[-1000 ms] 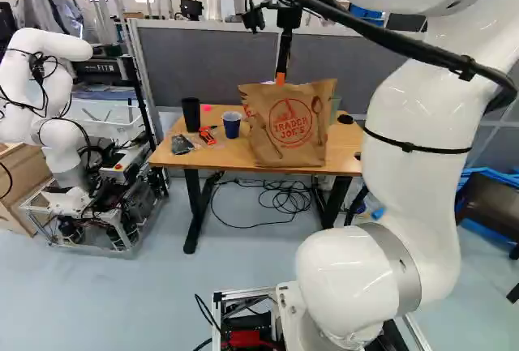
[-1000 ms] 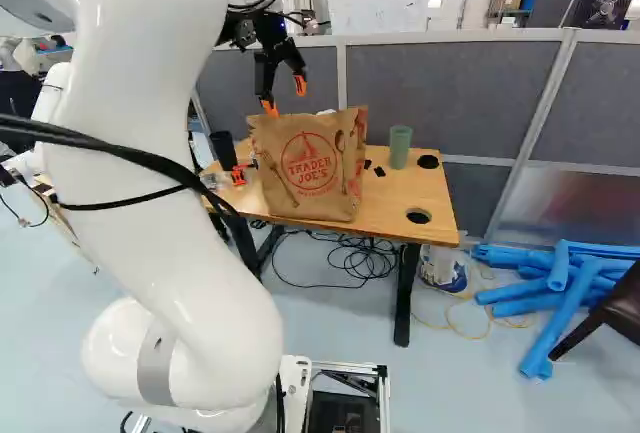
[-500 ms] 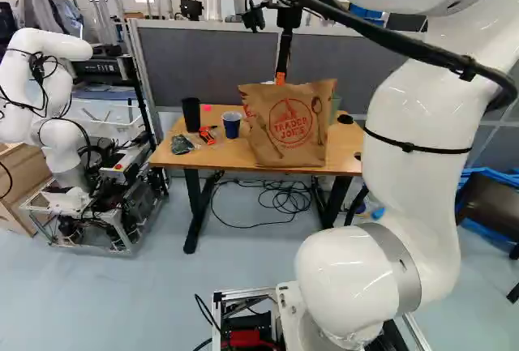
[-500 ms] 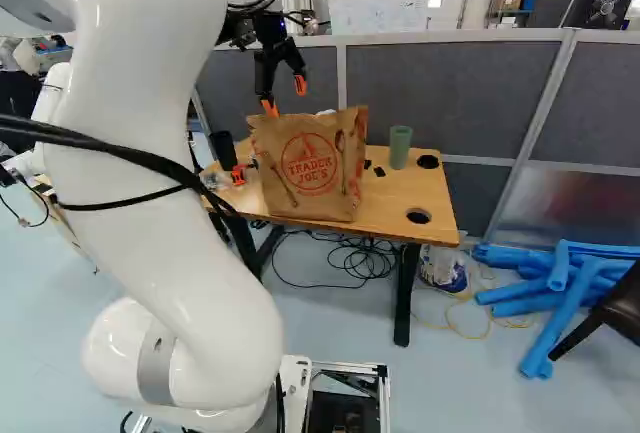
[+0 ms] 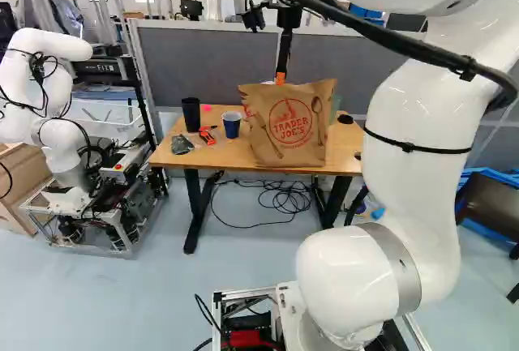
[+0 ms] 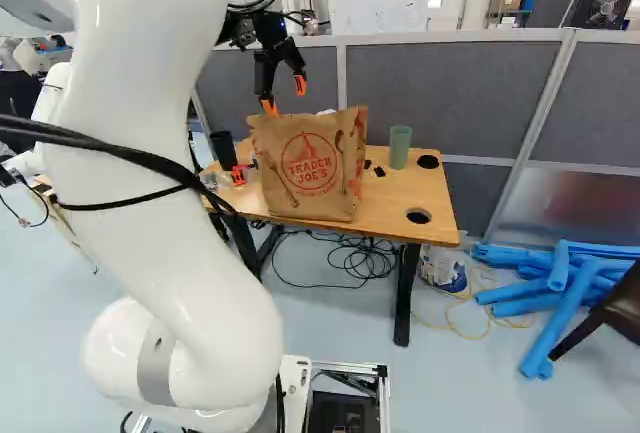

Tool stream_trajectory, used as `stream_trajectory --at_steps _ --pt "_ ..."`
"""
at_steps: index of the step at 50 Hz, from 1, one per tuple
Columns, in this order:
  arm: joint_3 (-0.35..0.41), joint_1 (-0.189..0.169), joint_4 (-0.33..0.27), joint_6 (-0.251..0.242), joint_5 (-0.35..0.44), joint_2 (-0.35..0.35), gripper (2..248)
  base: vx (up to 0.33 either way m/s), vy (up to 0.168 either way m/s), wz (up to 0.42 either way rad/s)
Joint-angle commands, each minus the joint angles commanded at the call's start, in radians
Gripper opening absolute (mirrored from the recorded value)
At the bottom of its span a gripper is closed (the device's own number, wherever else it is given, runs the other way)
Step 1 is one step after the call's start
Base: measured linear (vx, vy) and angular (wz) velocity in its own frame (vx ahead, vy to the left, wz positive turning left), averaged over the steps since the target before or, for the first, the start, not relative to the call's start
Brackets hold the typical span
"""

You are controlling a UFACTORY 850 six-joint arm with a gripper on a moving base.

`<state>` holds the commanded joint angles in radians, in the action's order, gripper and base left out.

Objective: Pick up the bag on the ground and place it on the table

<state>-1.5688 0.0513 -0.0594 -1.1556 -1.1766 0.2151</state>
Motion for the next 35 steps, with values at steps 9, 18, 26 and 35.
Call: stream_trajectory --at_steps 9,18,26,35 --pt "0.0 0.0 0.0 0.0 0.0 0.0 247 -0.008 0.0 0.0" --pt "0.0 0.0 0.0 0.0 0.0 0.0 247 -0.069 0.002 0.008" --pt "0.0 0.0 0.0 0.0 0.0 0.0 247 -0.089 0.0 0.006" --pt "0.0 0.0 0.0 0.0 0.0 0.0 247 -0.099 0.004 0.012"
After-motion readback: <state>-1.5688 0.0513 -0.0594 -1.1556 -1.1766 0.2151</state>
